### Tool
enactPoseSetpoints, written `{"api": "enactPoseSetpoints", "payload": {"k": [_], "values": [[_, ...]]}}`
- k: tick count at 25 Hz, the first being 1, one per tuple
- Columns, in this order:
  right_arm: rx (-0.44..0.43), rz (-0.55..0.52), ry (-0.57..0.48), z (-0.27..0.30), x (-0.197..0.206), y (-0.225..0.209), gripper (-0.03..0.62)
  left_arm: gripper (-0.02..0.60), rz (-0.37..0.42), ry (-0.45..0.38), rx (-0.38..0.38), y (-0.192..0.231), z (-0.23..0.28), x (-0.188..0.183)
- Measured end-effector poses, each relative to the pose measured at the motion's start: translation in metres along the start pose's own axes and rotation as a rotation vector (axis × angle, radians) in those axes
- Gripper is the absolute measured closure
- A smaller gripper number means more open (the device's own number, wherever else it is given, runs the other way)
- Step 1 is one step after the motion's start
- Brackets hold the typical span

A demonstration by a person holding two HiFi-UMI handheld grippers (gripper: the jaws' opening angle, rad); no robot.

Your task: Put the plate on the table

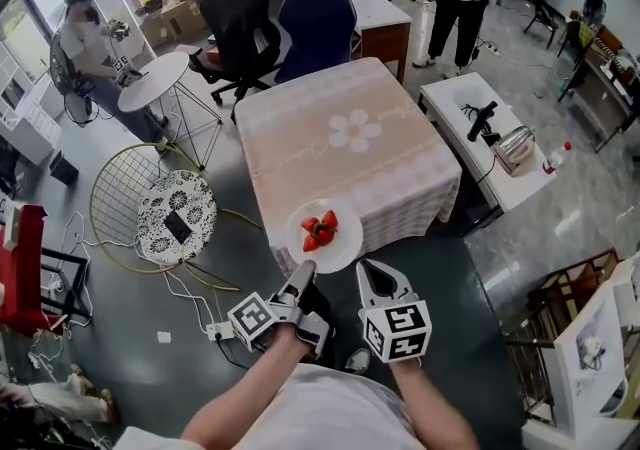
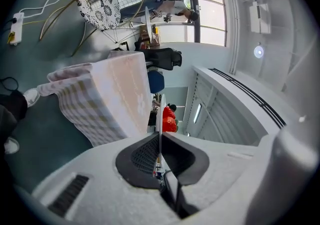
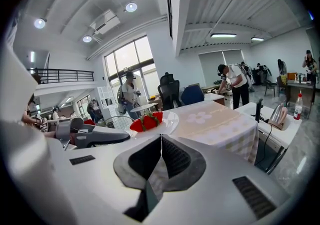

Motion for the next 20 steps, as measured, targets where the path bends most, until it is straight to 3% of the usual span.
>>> {"api": "enactPoseSetpoints", "payload": {"k": [15,20], "values": [[0.094,-0.001,0.085,0.102,-0.043,-0.038,0.589,0.564,-0.065,0.105,-0.013,-0.003,0.099,-0.067],[0.109,-0.015,0.113,0.133,-0.056,-0.037,0.589,0.563,-0.042,0.128,-0.01,-0.003,0.117,-0.096]]}}
Point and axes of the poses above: the fingertips, and each gripper's own axes: z forward along the fingers, y to its left, x out of its underside, the point moved 6 cm from there along -z, backward along the fingers, and after that the axes turned 5 degrees about -x, right-handed, at the moved point
